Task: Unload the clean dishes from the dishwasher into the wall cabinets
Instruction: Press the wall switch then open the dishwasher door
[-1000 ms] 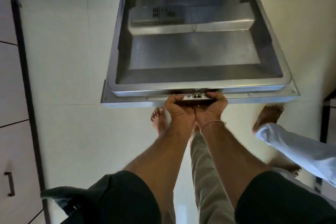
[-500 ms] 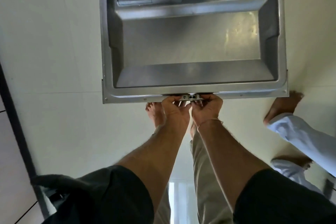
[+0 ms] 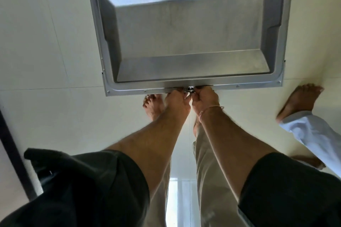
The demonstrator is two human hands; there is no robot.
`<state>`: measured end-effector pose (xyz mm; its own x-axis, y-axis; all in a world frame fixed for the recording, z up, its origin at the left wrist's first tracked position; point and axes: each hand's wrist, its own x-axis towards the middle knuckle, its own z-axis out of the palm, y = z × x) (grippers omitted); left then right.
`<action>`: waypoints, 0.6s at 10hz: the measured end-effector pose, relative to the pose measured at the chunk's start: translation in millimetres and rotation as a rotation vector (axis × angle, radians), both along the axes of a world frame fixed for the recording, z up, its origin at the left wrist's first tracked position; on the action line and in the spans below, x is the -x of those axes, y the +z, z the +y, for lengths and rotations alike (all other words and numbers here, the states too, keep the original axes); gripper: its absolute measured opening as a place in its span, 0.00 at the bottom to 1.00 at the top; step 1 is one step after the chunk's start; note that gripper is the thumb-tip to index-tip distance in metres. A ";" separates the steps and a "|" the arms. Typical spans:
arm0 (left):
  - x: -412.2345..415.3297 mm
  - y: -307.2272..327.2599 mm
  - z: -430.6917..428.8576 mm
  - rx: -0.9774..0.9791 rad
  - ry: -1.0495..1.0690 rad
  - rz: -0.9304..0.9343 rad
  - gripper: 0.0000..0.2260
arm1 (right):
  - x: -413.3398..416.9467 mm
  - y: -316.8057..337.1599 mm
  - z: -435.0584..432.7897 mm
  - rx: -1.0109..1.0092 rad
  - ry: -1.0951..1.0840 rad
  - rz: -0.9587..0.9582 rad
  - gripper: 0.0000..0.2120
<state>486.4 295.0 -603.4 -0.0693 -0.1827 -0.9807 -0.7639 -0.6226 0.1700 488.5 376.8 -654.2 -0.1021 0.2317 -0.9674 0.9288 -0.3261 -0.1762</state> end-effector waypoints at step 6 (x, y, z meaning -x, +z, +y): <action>7.6 16.7 -7.9 -0.102 0.076 -0.099 0.06 | 10.1 37.0 -13.5 -0.027 -0.038 -0.006 0.09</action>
<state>478.8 287.1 -586.7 0.0393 -0.0827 -0.9958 -0.7235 -0.6898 0.0287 478.4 363.3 -617.2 -0.0874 0.2615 -0.9612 0.9169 -0.3561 -0.1803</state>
